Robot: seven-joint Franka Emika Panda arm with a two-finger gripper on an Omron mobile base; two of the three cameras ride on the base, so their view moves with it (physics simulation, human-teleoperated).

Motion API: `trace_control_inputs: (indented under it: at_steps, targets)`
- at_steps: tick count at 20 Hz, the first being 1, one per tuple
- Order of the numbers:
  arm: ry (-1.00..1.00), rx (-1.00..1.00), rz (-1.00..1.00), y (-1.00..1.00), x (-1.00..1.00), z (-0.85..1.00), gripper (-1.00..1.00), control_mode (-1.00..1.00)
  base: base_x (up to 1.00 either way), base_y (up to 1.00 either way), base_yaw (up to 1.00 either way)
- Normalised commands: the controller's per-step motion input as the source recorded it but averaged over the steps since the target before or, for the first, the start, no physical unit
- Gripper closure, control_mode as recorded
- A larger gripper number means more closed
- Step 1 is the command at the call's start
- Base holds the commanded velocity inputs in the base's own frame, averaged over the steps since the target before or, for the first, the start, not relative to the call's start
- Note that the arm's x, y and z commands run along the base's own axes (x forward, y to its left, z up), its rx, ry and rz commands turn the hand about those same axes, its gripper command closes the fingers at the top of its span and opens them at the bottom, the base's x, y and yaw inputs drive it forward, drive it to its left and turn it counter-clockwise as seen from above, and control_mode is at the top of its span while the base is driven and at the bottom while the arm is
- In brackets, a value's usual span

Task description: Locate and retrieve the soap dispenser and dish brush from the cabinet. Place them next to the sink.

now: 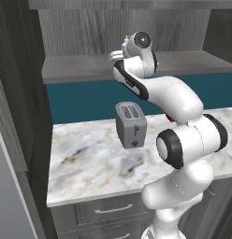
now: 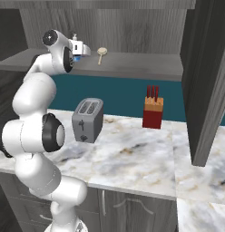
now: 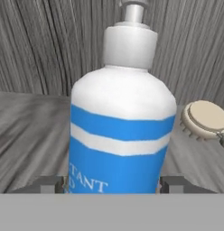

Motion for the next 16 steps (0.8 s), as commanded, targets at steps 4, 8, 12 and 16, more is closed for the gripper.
trace_control_inputs:
  at_steps: [4, 8, 12, 16]
  targets:
    - [0.00, 0.00, 0.00, 0.00, 0.00, 0.00, 1.00, -1.00, 0.00, 0.00, 0.00]
    - [-0.02, 0.00, 0.00, 0.04, -0.08, 0.00, 1.00, -1.00, 0.00, 0.00, 0.00]
    - [-0.11, 0.02, -0.03, 0.02, -0.43, 0.00, 1.00, -1.00, 0.00, 0.00, 0.00]
    - [-0.07, 0.03, -0.04, 0.00, -0.50, 0.00, 1.00, -1.00, 0.00, 0.00, 0.00]
